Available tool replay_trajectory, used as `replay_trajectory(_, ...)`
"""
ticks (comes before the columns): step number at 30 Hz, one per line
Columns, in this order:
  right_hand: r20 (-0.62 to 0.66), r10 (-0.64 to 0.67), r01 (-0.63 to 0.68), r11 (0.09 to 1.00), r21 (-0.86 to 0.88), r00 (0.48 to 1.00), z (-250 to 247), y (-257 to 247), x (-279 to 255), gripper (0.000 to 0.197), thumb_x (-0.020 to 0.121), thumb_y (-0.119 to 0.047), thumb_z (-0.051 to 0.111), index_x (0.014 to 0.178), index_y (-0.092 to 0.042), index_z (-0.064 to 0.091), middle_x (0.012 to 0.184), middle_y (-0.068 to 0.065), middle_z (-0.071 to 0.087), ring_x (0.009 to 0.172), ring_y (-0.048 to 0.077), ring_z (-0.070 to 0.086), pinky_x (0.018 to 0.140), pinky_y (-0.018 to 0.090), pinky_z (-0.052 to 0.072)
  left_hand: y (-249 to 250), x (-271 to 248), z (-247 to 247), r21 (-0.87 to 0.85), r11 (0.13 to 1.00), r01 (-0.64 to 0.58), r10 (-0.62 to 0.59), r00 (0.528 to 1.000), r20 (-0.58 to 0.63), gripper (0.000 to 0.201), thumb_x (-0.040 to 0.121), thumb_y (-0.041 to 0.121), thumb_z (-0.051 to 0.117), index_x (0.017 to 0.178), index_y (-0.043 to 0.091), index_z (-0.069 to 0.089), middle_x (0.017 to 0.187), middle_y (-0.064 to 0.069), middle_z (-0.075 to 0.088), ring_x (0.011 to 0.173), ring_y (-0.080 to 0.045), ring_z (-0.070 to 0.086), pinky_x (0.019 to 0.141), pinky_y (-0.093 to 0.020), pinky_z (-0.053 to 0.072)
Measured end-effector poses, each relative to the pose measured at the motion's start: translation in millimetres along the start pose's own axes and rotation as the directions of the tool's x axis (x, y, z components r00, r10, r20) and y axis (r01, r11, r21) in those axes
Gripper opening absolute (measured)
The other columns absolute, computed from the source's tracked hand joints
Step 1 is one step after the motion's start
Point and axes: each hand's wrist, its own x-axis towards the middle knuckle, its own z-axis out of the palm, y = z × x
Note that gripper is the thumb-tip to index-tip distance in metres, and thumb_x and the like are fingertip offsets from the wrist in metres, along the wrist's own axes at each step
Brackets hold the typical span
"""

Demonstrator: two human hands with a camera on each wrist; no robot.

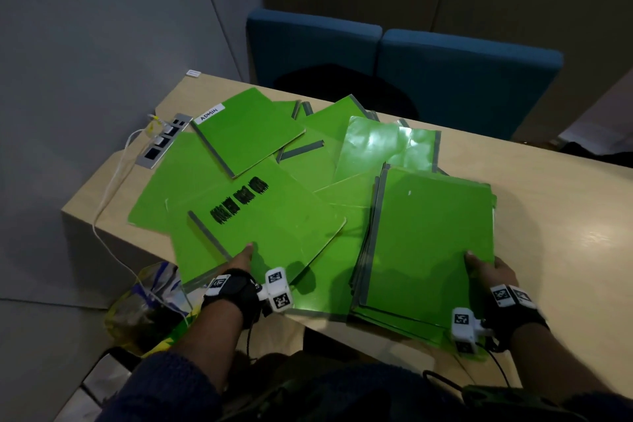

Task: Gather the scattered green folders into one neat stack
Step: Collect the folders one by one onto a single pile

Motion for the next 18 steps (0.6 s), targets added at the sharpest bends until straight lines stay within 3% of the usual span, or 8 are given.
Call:
replay_trajectory(2, -0.01, 0.012, -0.012, 1.0, 0.027, 1.0, 1.3, -0.8, 0.5, 0.036, 0.093, -0.036, 0.064, 0.118, -0.01, 0.061, 0.095, 0.013, 0.067, 0.08, 0.033, 0.065, 0.074, 0.038, 0.055, 5.4, -19.6, -0.8, -0.043, 0.998, -0.047, 0.047, 0.999, -0.012, 0.088, 0.082, 0.065, 0.057, 0.148, 0.013, 0.033, 0.14, -0.022, 0.048, 0.073, -0.032, 0.06, 0.063, -0.044, 0.049)
replay_trajectory(5, -0.019, 0.029, -0.029, 0.999, 0.037, 0.999, 2.6, -0.2, 2.3, 0.037, 0.092, -0.037, 0.065, 0.117, -0.011, 0.062, 0.093, 0.01, 0.068, 0.083, 0.034, 0.066, 0.081, 0.043, 0.055, 4.3, 1.3, -7.6, 0.001, 0.999, -0.047, 0.047, 0.999, 0.025, 0.087, 0.079, 0.066, 0.06, 0.143, 0.009, 0.042, 0.12, -0.026, 0.061, 0.09, -0.041, 0.064, 0.091, -0.059, 0.049)
replay_trajectory(8, -0.024, 0.02, -0.019, 0.999, 0.032, 1.0, 1.4, 0.2, 3.5, 0.036, 0.091, -0.039, 0.066, 0.115, -0.012, 0.062, 0.092, 0.007, 0.067, 0.084, 0.034, 0.066, 0.083, 0.044, 0.055, 4.8, 3.6, -16.5, 0.006, 1.0, -0.021, 0.021, 1.0, -0.002, 0.087, 0.083, 0.063, 0.058, 0.146, 0.007, 0.036, 0.131, -0.028, 0.054, 0.113, -0.045, 0.057, 0.101, -0.057, 0.042)
replay_trajectory(10, -0.019, 0.021, -0.021, 1.0, 0.019, 1.0, 1.3, 0.0, 2.9, 0.036, 0.091, -0.041, 0.065, 0.115, -0.014, 0.062, 0.095, 0.009, 0.068, 0.085, 0.035, 0.066, 0.085, 0.046, 0.056, 2.8, 13.0, -24.6, -0.028, 0.998, -0.051, 0.05, 0.998, -0.029, 0.085, 0.086, 0.056, 0.058, 0.147, 0.003, 0.031, 0.145, -0.026, 0.041, 0.126, -0.045, 0.047, 0.106, -0.055, 0.037)
replay_trajectory(12, -0.015, 0.032, -0.032, 0.999, 0.031, 0.999, 1.4, -0.1, 3.0, 0.036, 0.091, -0.04, 0.066, 0.115, -0.014, 0.062, 0.096, 0.009, 0.069, 0.085, 0.036, 0.067, 0.084, 0.046, 0.056, -5.3, 58.6, -37.5, -0.004, 0.997, -0.08, 0.079, 0.993, -0.089, 0.109, 0.069, 0.069, 0.067, 0.149, 0.005, 0.029, 0.154, -0.022, 0.029, 0.131, -0.045, 0.04, 0.107, -0.054, 0.036)
replay_trajectory(14, -0.022, 0.028, -0.027, 0.999, 0.044, 0.999, 1.7, -1.6, 2.0, 0.035, 0.091, -0.037, 0.066, 0.115, -0.012, 0.062, 0.091, 0.008, 0.068, 0.082, 0.034, 0.066, 0.076, 0.039, 0.055, -10.4, 60.1, -47.7, 0.055, 0.998, -0.037, 0.046, 0.981, -0.189, 0.128, 0.054, 0.081, 0.067, 0.15, 0.007, 0.025, 0.154, -0.02, 0.029, 0.128, -0.045, 0.042, 0.104, -0.056, 0.038)
replay_trajectory(16, -0.021, 0.022, -0.021, 0.999, 0.039, 1.0, 1.0, -3.8, 0.9, 0.032, 0.092, -0.036, 0.066, 0.113, -0.012, 0.062, 0.088, 0.007, 0.067, 0.079, 0.032, 0.065, 0.066, 0.031, 0.052, -10.3, 10.9, -51.1, 0.079, 0.996, -0.036, 0.058, 0.956, -0.287, 0.108, 0.072, 0.069, 0.065, 0.149, 0.003, 0.026, 0.15, -0.021, 0.034, 0.125, -0.044, 0.046, 0.096, -0.05, 0.043)
replay_trajectory(18, -0.009, 0.025, -0.025, 0.999, 0.042, 1.0, 0.2, -4.1, 0.8, 0.033, 0.092, -0.036, 0.065, 0.114, -0.011, 0.061, 0.09, 0.009, 0.067, 0.08, 0.033, 0.066, 0.066, 0.032, 0.052, -20.6, -2.8, -53.9, 0.069, 0.995, -0.066, 0.084, 0.947, -0.309, 0.091, 0.083, 0.056, 0.064, 0.145, -0.002, 0.032, 0.147, -0.022, 0.038, 0.123, -0.043, 0.047, 0.091, -0.046, 0.043)
